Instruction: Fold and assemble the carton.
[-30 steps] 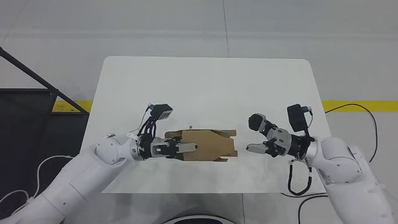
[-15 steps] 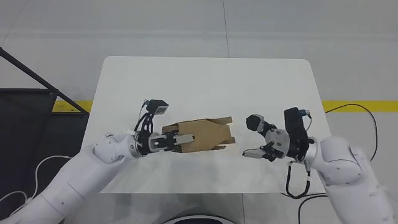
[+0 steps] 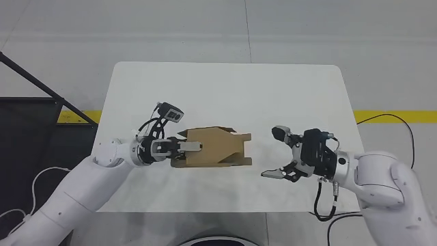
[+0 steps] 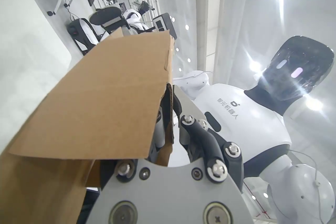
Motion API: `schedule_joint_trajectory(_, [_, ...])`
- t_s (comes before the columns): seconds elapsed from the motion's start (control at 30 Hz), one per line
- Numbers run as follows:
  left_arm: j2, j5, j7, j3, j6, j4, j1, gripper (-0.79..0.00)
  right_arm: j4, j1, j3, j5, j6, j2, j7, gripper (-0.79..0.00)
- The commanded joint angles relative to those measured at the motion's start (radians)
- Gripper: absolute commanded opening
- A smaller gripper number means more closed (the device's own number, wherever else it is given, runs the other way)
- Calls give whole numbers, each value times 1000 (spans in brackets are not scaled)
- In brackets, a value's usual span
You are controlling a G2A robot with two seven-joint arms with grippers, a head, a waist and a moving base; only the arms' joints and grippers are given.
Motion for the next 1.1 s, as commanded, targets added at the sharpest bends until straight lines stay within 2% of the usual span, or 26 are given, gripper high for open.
schedule_joint_trajectory(0.0, [-5,-2,-30,-18,30,0,6,-785,1,0,0,2,-1,0,1,0])
schedule_joint_trajectory(0.13, [-15,18,-70,-44,71,2,19,-785,-4,-3,-2,-5,10,0,-7,0])
schedule_joint_trajectory(0.43, [-43,49,-110,-83,110,17,43,-785,-123,7,-21,-215,2,-3,-75,0])
schedule_joint_trajectory(0.6, [-54,62,-111,-92,112,23,48,-785,-157,17,-57,-311,75,-6,-74,0])
schedule_joint_trajectory(0.77, [-54,62,-111,-92,112,23,48,-785,-162,27,-87,-326,130,-11,-107,0])
schedule_joint_trajectory(1.07, [-54,62,-111,-92,112,23,48,-785,-163,59,-139,-294,91,-15,-147,0])
